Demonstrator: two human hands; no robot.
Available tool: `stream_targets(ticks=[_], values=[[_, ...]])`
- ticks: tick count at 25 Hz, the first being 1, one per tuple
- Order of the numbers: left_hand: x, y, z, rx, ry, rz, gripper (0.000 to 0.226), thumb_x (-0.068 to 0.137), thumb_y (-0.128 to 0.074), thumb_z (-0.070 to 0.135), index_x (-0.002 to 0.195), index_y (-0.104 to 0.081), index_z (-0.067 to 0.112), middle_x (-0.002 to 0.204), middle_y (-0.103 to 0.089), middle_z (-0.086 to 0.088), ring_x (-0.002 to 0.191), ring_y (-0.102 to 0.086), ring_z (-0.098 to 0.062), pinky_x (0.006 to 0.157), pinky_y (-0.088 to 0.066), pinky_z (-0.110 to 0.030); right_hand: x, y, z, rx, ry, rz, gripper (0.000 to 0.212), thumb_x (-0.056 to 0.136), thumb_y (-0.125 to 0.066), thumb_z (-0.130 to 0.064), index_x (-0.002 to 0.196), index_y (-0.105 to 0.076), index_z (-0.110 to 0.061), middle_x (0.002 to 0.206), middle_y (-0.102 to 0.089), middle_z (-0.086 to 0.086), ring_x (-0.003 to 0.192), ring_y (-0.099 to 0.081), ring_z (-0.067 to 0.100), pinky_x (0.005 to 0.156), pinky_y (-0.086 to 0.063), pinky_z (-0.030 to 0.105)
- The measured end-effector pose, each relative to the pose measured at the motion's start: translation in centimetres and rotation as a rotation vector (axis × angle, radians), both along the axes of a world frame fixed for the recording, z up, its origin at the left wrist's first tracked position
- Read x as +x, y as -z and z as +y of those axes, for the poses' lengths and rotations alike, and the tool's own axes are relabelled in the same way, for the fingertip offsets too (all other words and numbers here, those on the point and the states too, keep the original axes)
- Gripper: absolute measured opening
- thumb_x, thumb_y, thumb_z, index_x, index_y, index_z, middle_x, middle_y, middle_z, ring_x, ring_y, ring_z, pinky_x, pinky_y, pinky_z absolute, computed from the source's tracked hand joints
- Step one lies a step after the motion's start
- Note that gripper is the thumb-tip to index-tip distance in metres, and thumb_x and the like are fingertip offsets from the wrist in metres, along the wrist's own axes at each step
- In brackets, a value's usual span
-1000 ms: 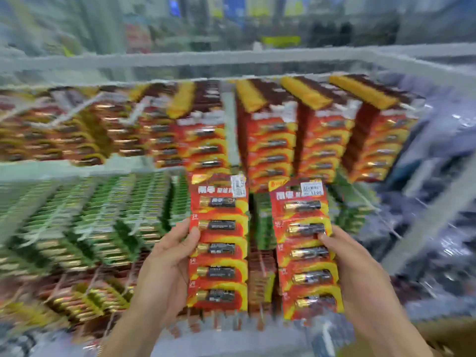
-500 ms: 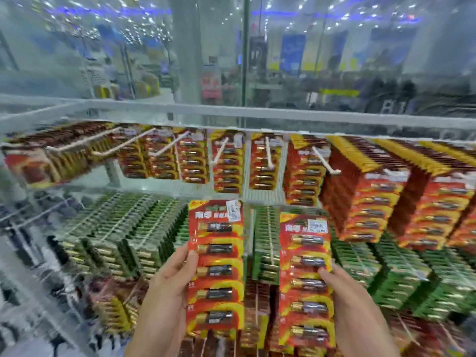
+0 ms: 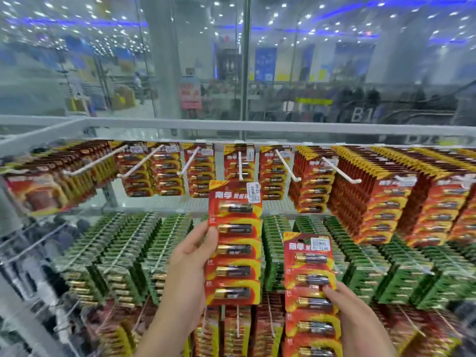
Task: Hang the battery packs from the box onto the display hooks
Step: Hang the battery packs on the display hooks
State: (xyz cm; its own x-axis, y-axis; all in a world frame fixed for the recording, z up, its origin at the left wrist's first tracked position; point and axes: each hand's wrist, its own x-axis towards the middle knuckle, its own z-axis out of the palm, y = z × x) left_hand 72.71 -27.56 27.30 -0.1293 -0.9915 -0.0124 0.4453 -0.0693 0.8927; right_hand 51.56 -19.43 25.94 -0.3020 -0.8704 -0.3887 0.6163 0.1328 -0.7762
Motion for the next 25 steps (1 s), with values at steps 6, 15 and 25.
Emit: stream_targets(ticks=[6, 15, 25], values=[[-2.1, -0.8, -2.6, 0.015, -0.017, -0.045, 0.030, 0.105, -0.053, 0.027, 0.128, -0.070, 0.017, 0.114, -0.078, -0.014, 0.101, -0.076, -0.038, 0.087, -0.059, -0.052, -1.3, -0.3, -1.4, -0.061, -0.091, -0.031, 0.045, 0.101, -0.055, -0.007, 0.146, -0.051, -0.002, 0.081, -0.071, 0.002, 0.083, -0.069, 0.028, 0.064, -0.042, 0.040], [-4.4, 0.0, -9.1, 0.045, -0.124, -0.161, 0.027, 0.110, -0.050, 0.030, 0.126, -0.068, 0.019, 0.108, -0.080, -0.010, 0.096, -0.078, -0.033, 0.090, -0.060, -0.057, -2.8, -1.3, -4.0, -0.151, -0.131, 0.085, 0.050, 0.076, -0.069, -0.018, 0.126, -0.068, -0.010, 0.108, -0.078, 0.014, 0.091, -0.077, 0.036, 0.083, -0.055, 0.051], [-6.5, 0.1, -16.8, -0.029, -0.255, -0.317, 0.024, 0.110, -0.050, 0.026, 0.093, -0.066, 0.033, 0.083, -0.073, 0.006, 0.060, -0.069, -0.002, 0.050, -0.049, -0.013, -3.1, -1.8, -7.5, -0.196, -0.116, 0.325, 0.047, 0.081, -0.082, -0.046, 0.125, -0.072, -0.033, 0.124, -0.074, -0.002, 0.119, -0.068, 0.029, 0.104, -0.051, 0.057]])
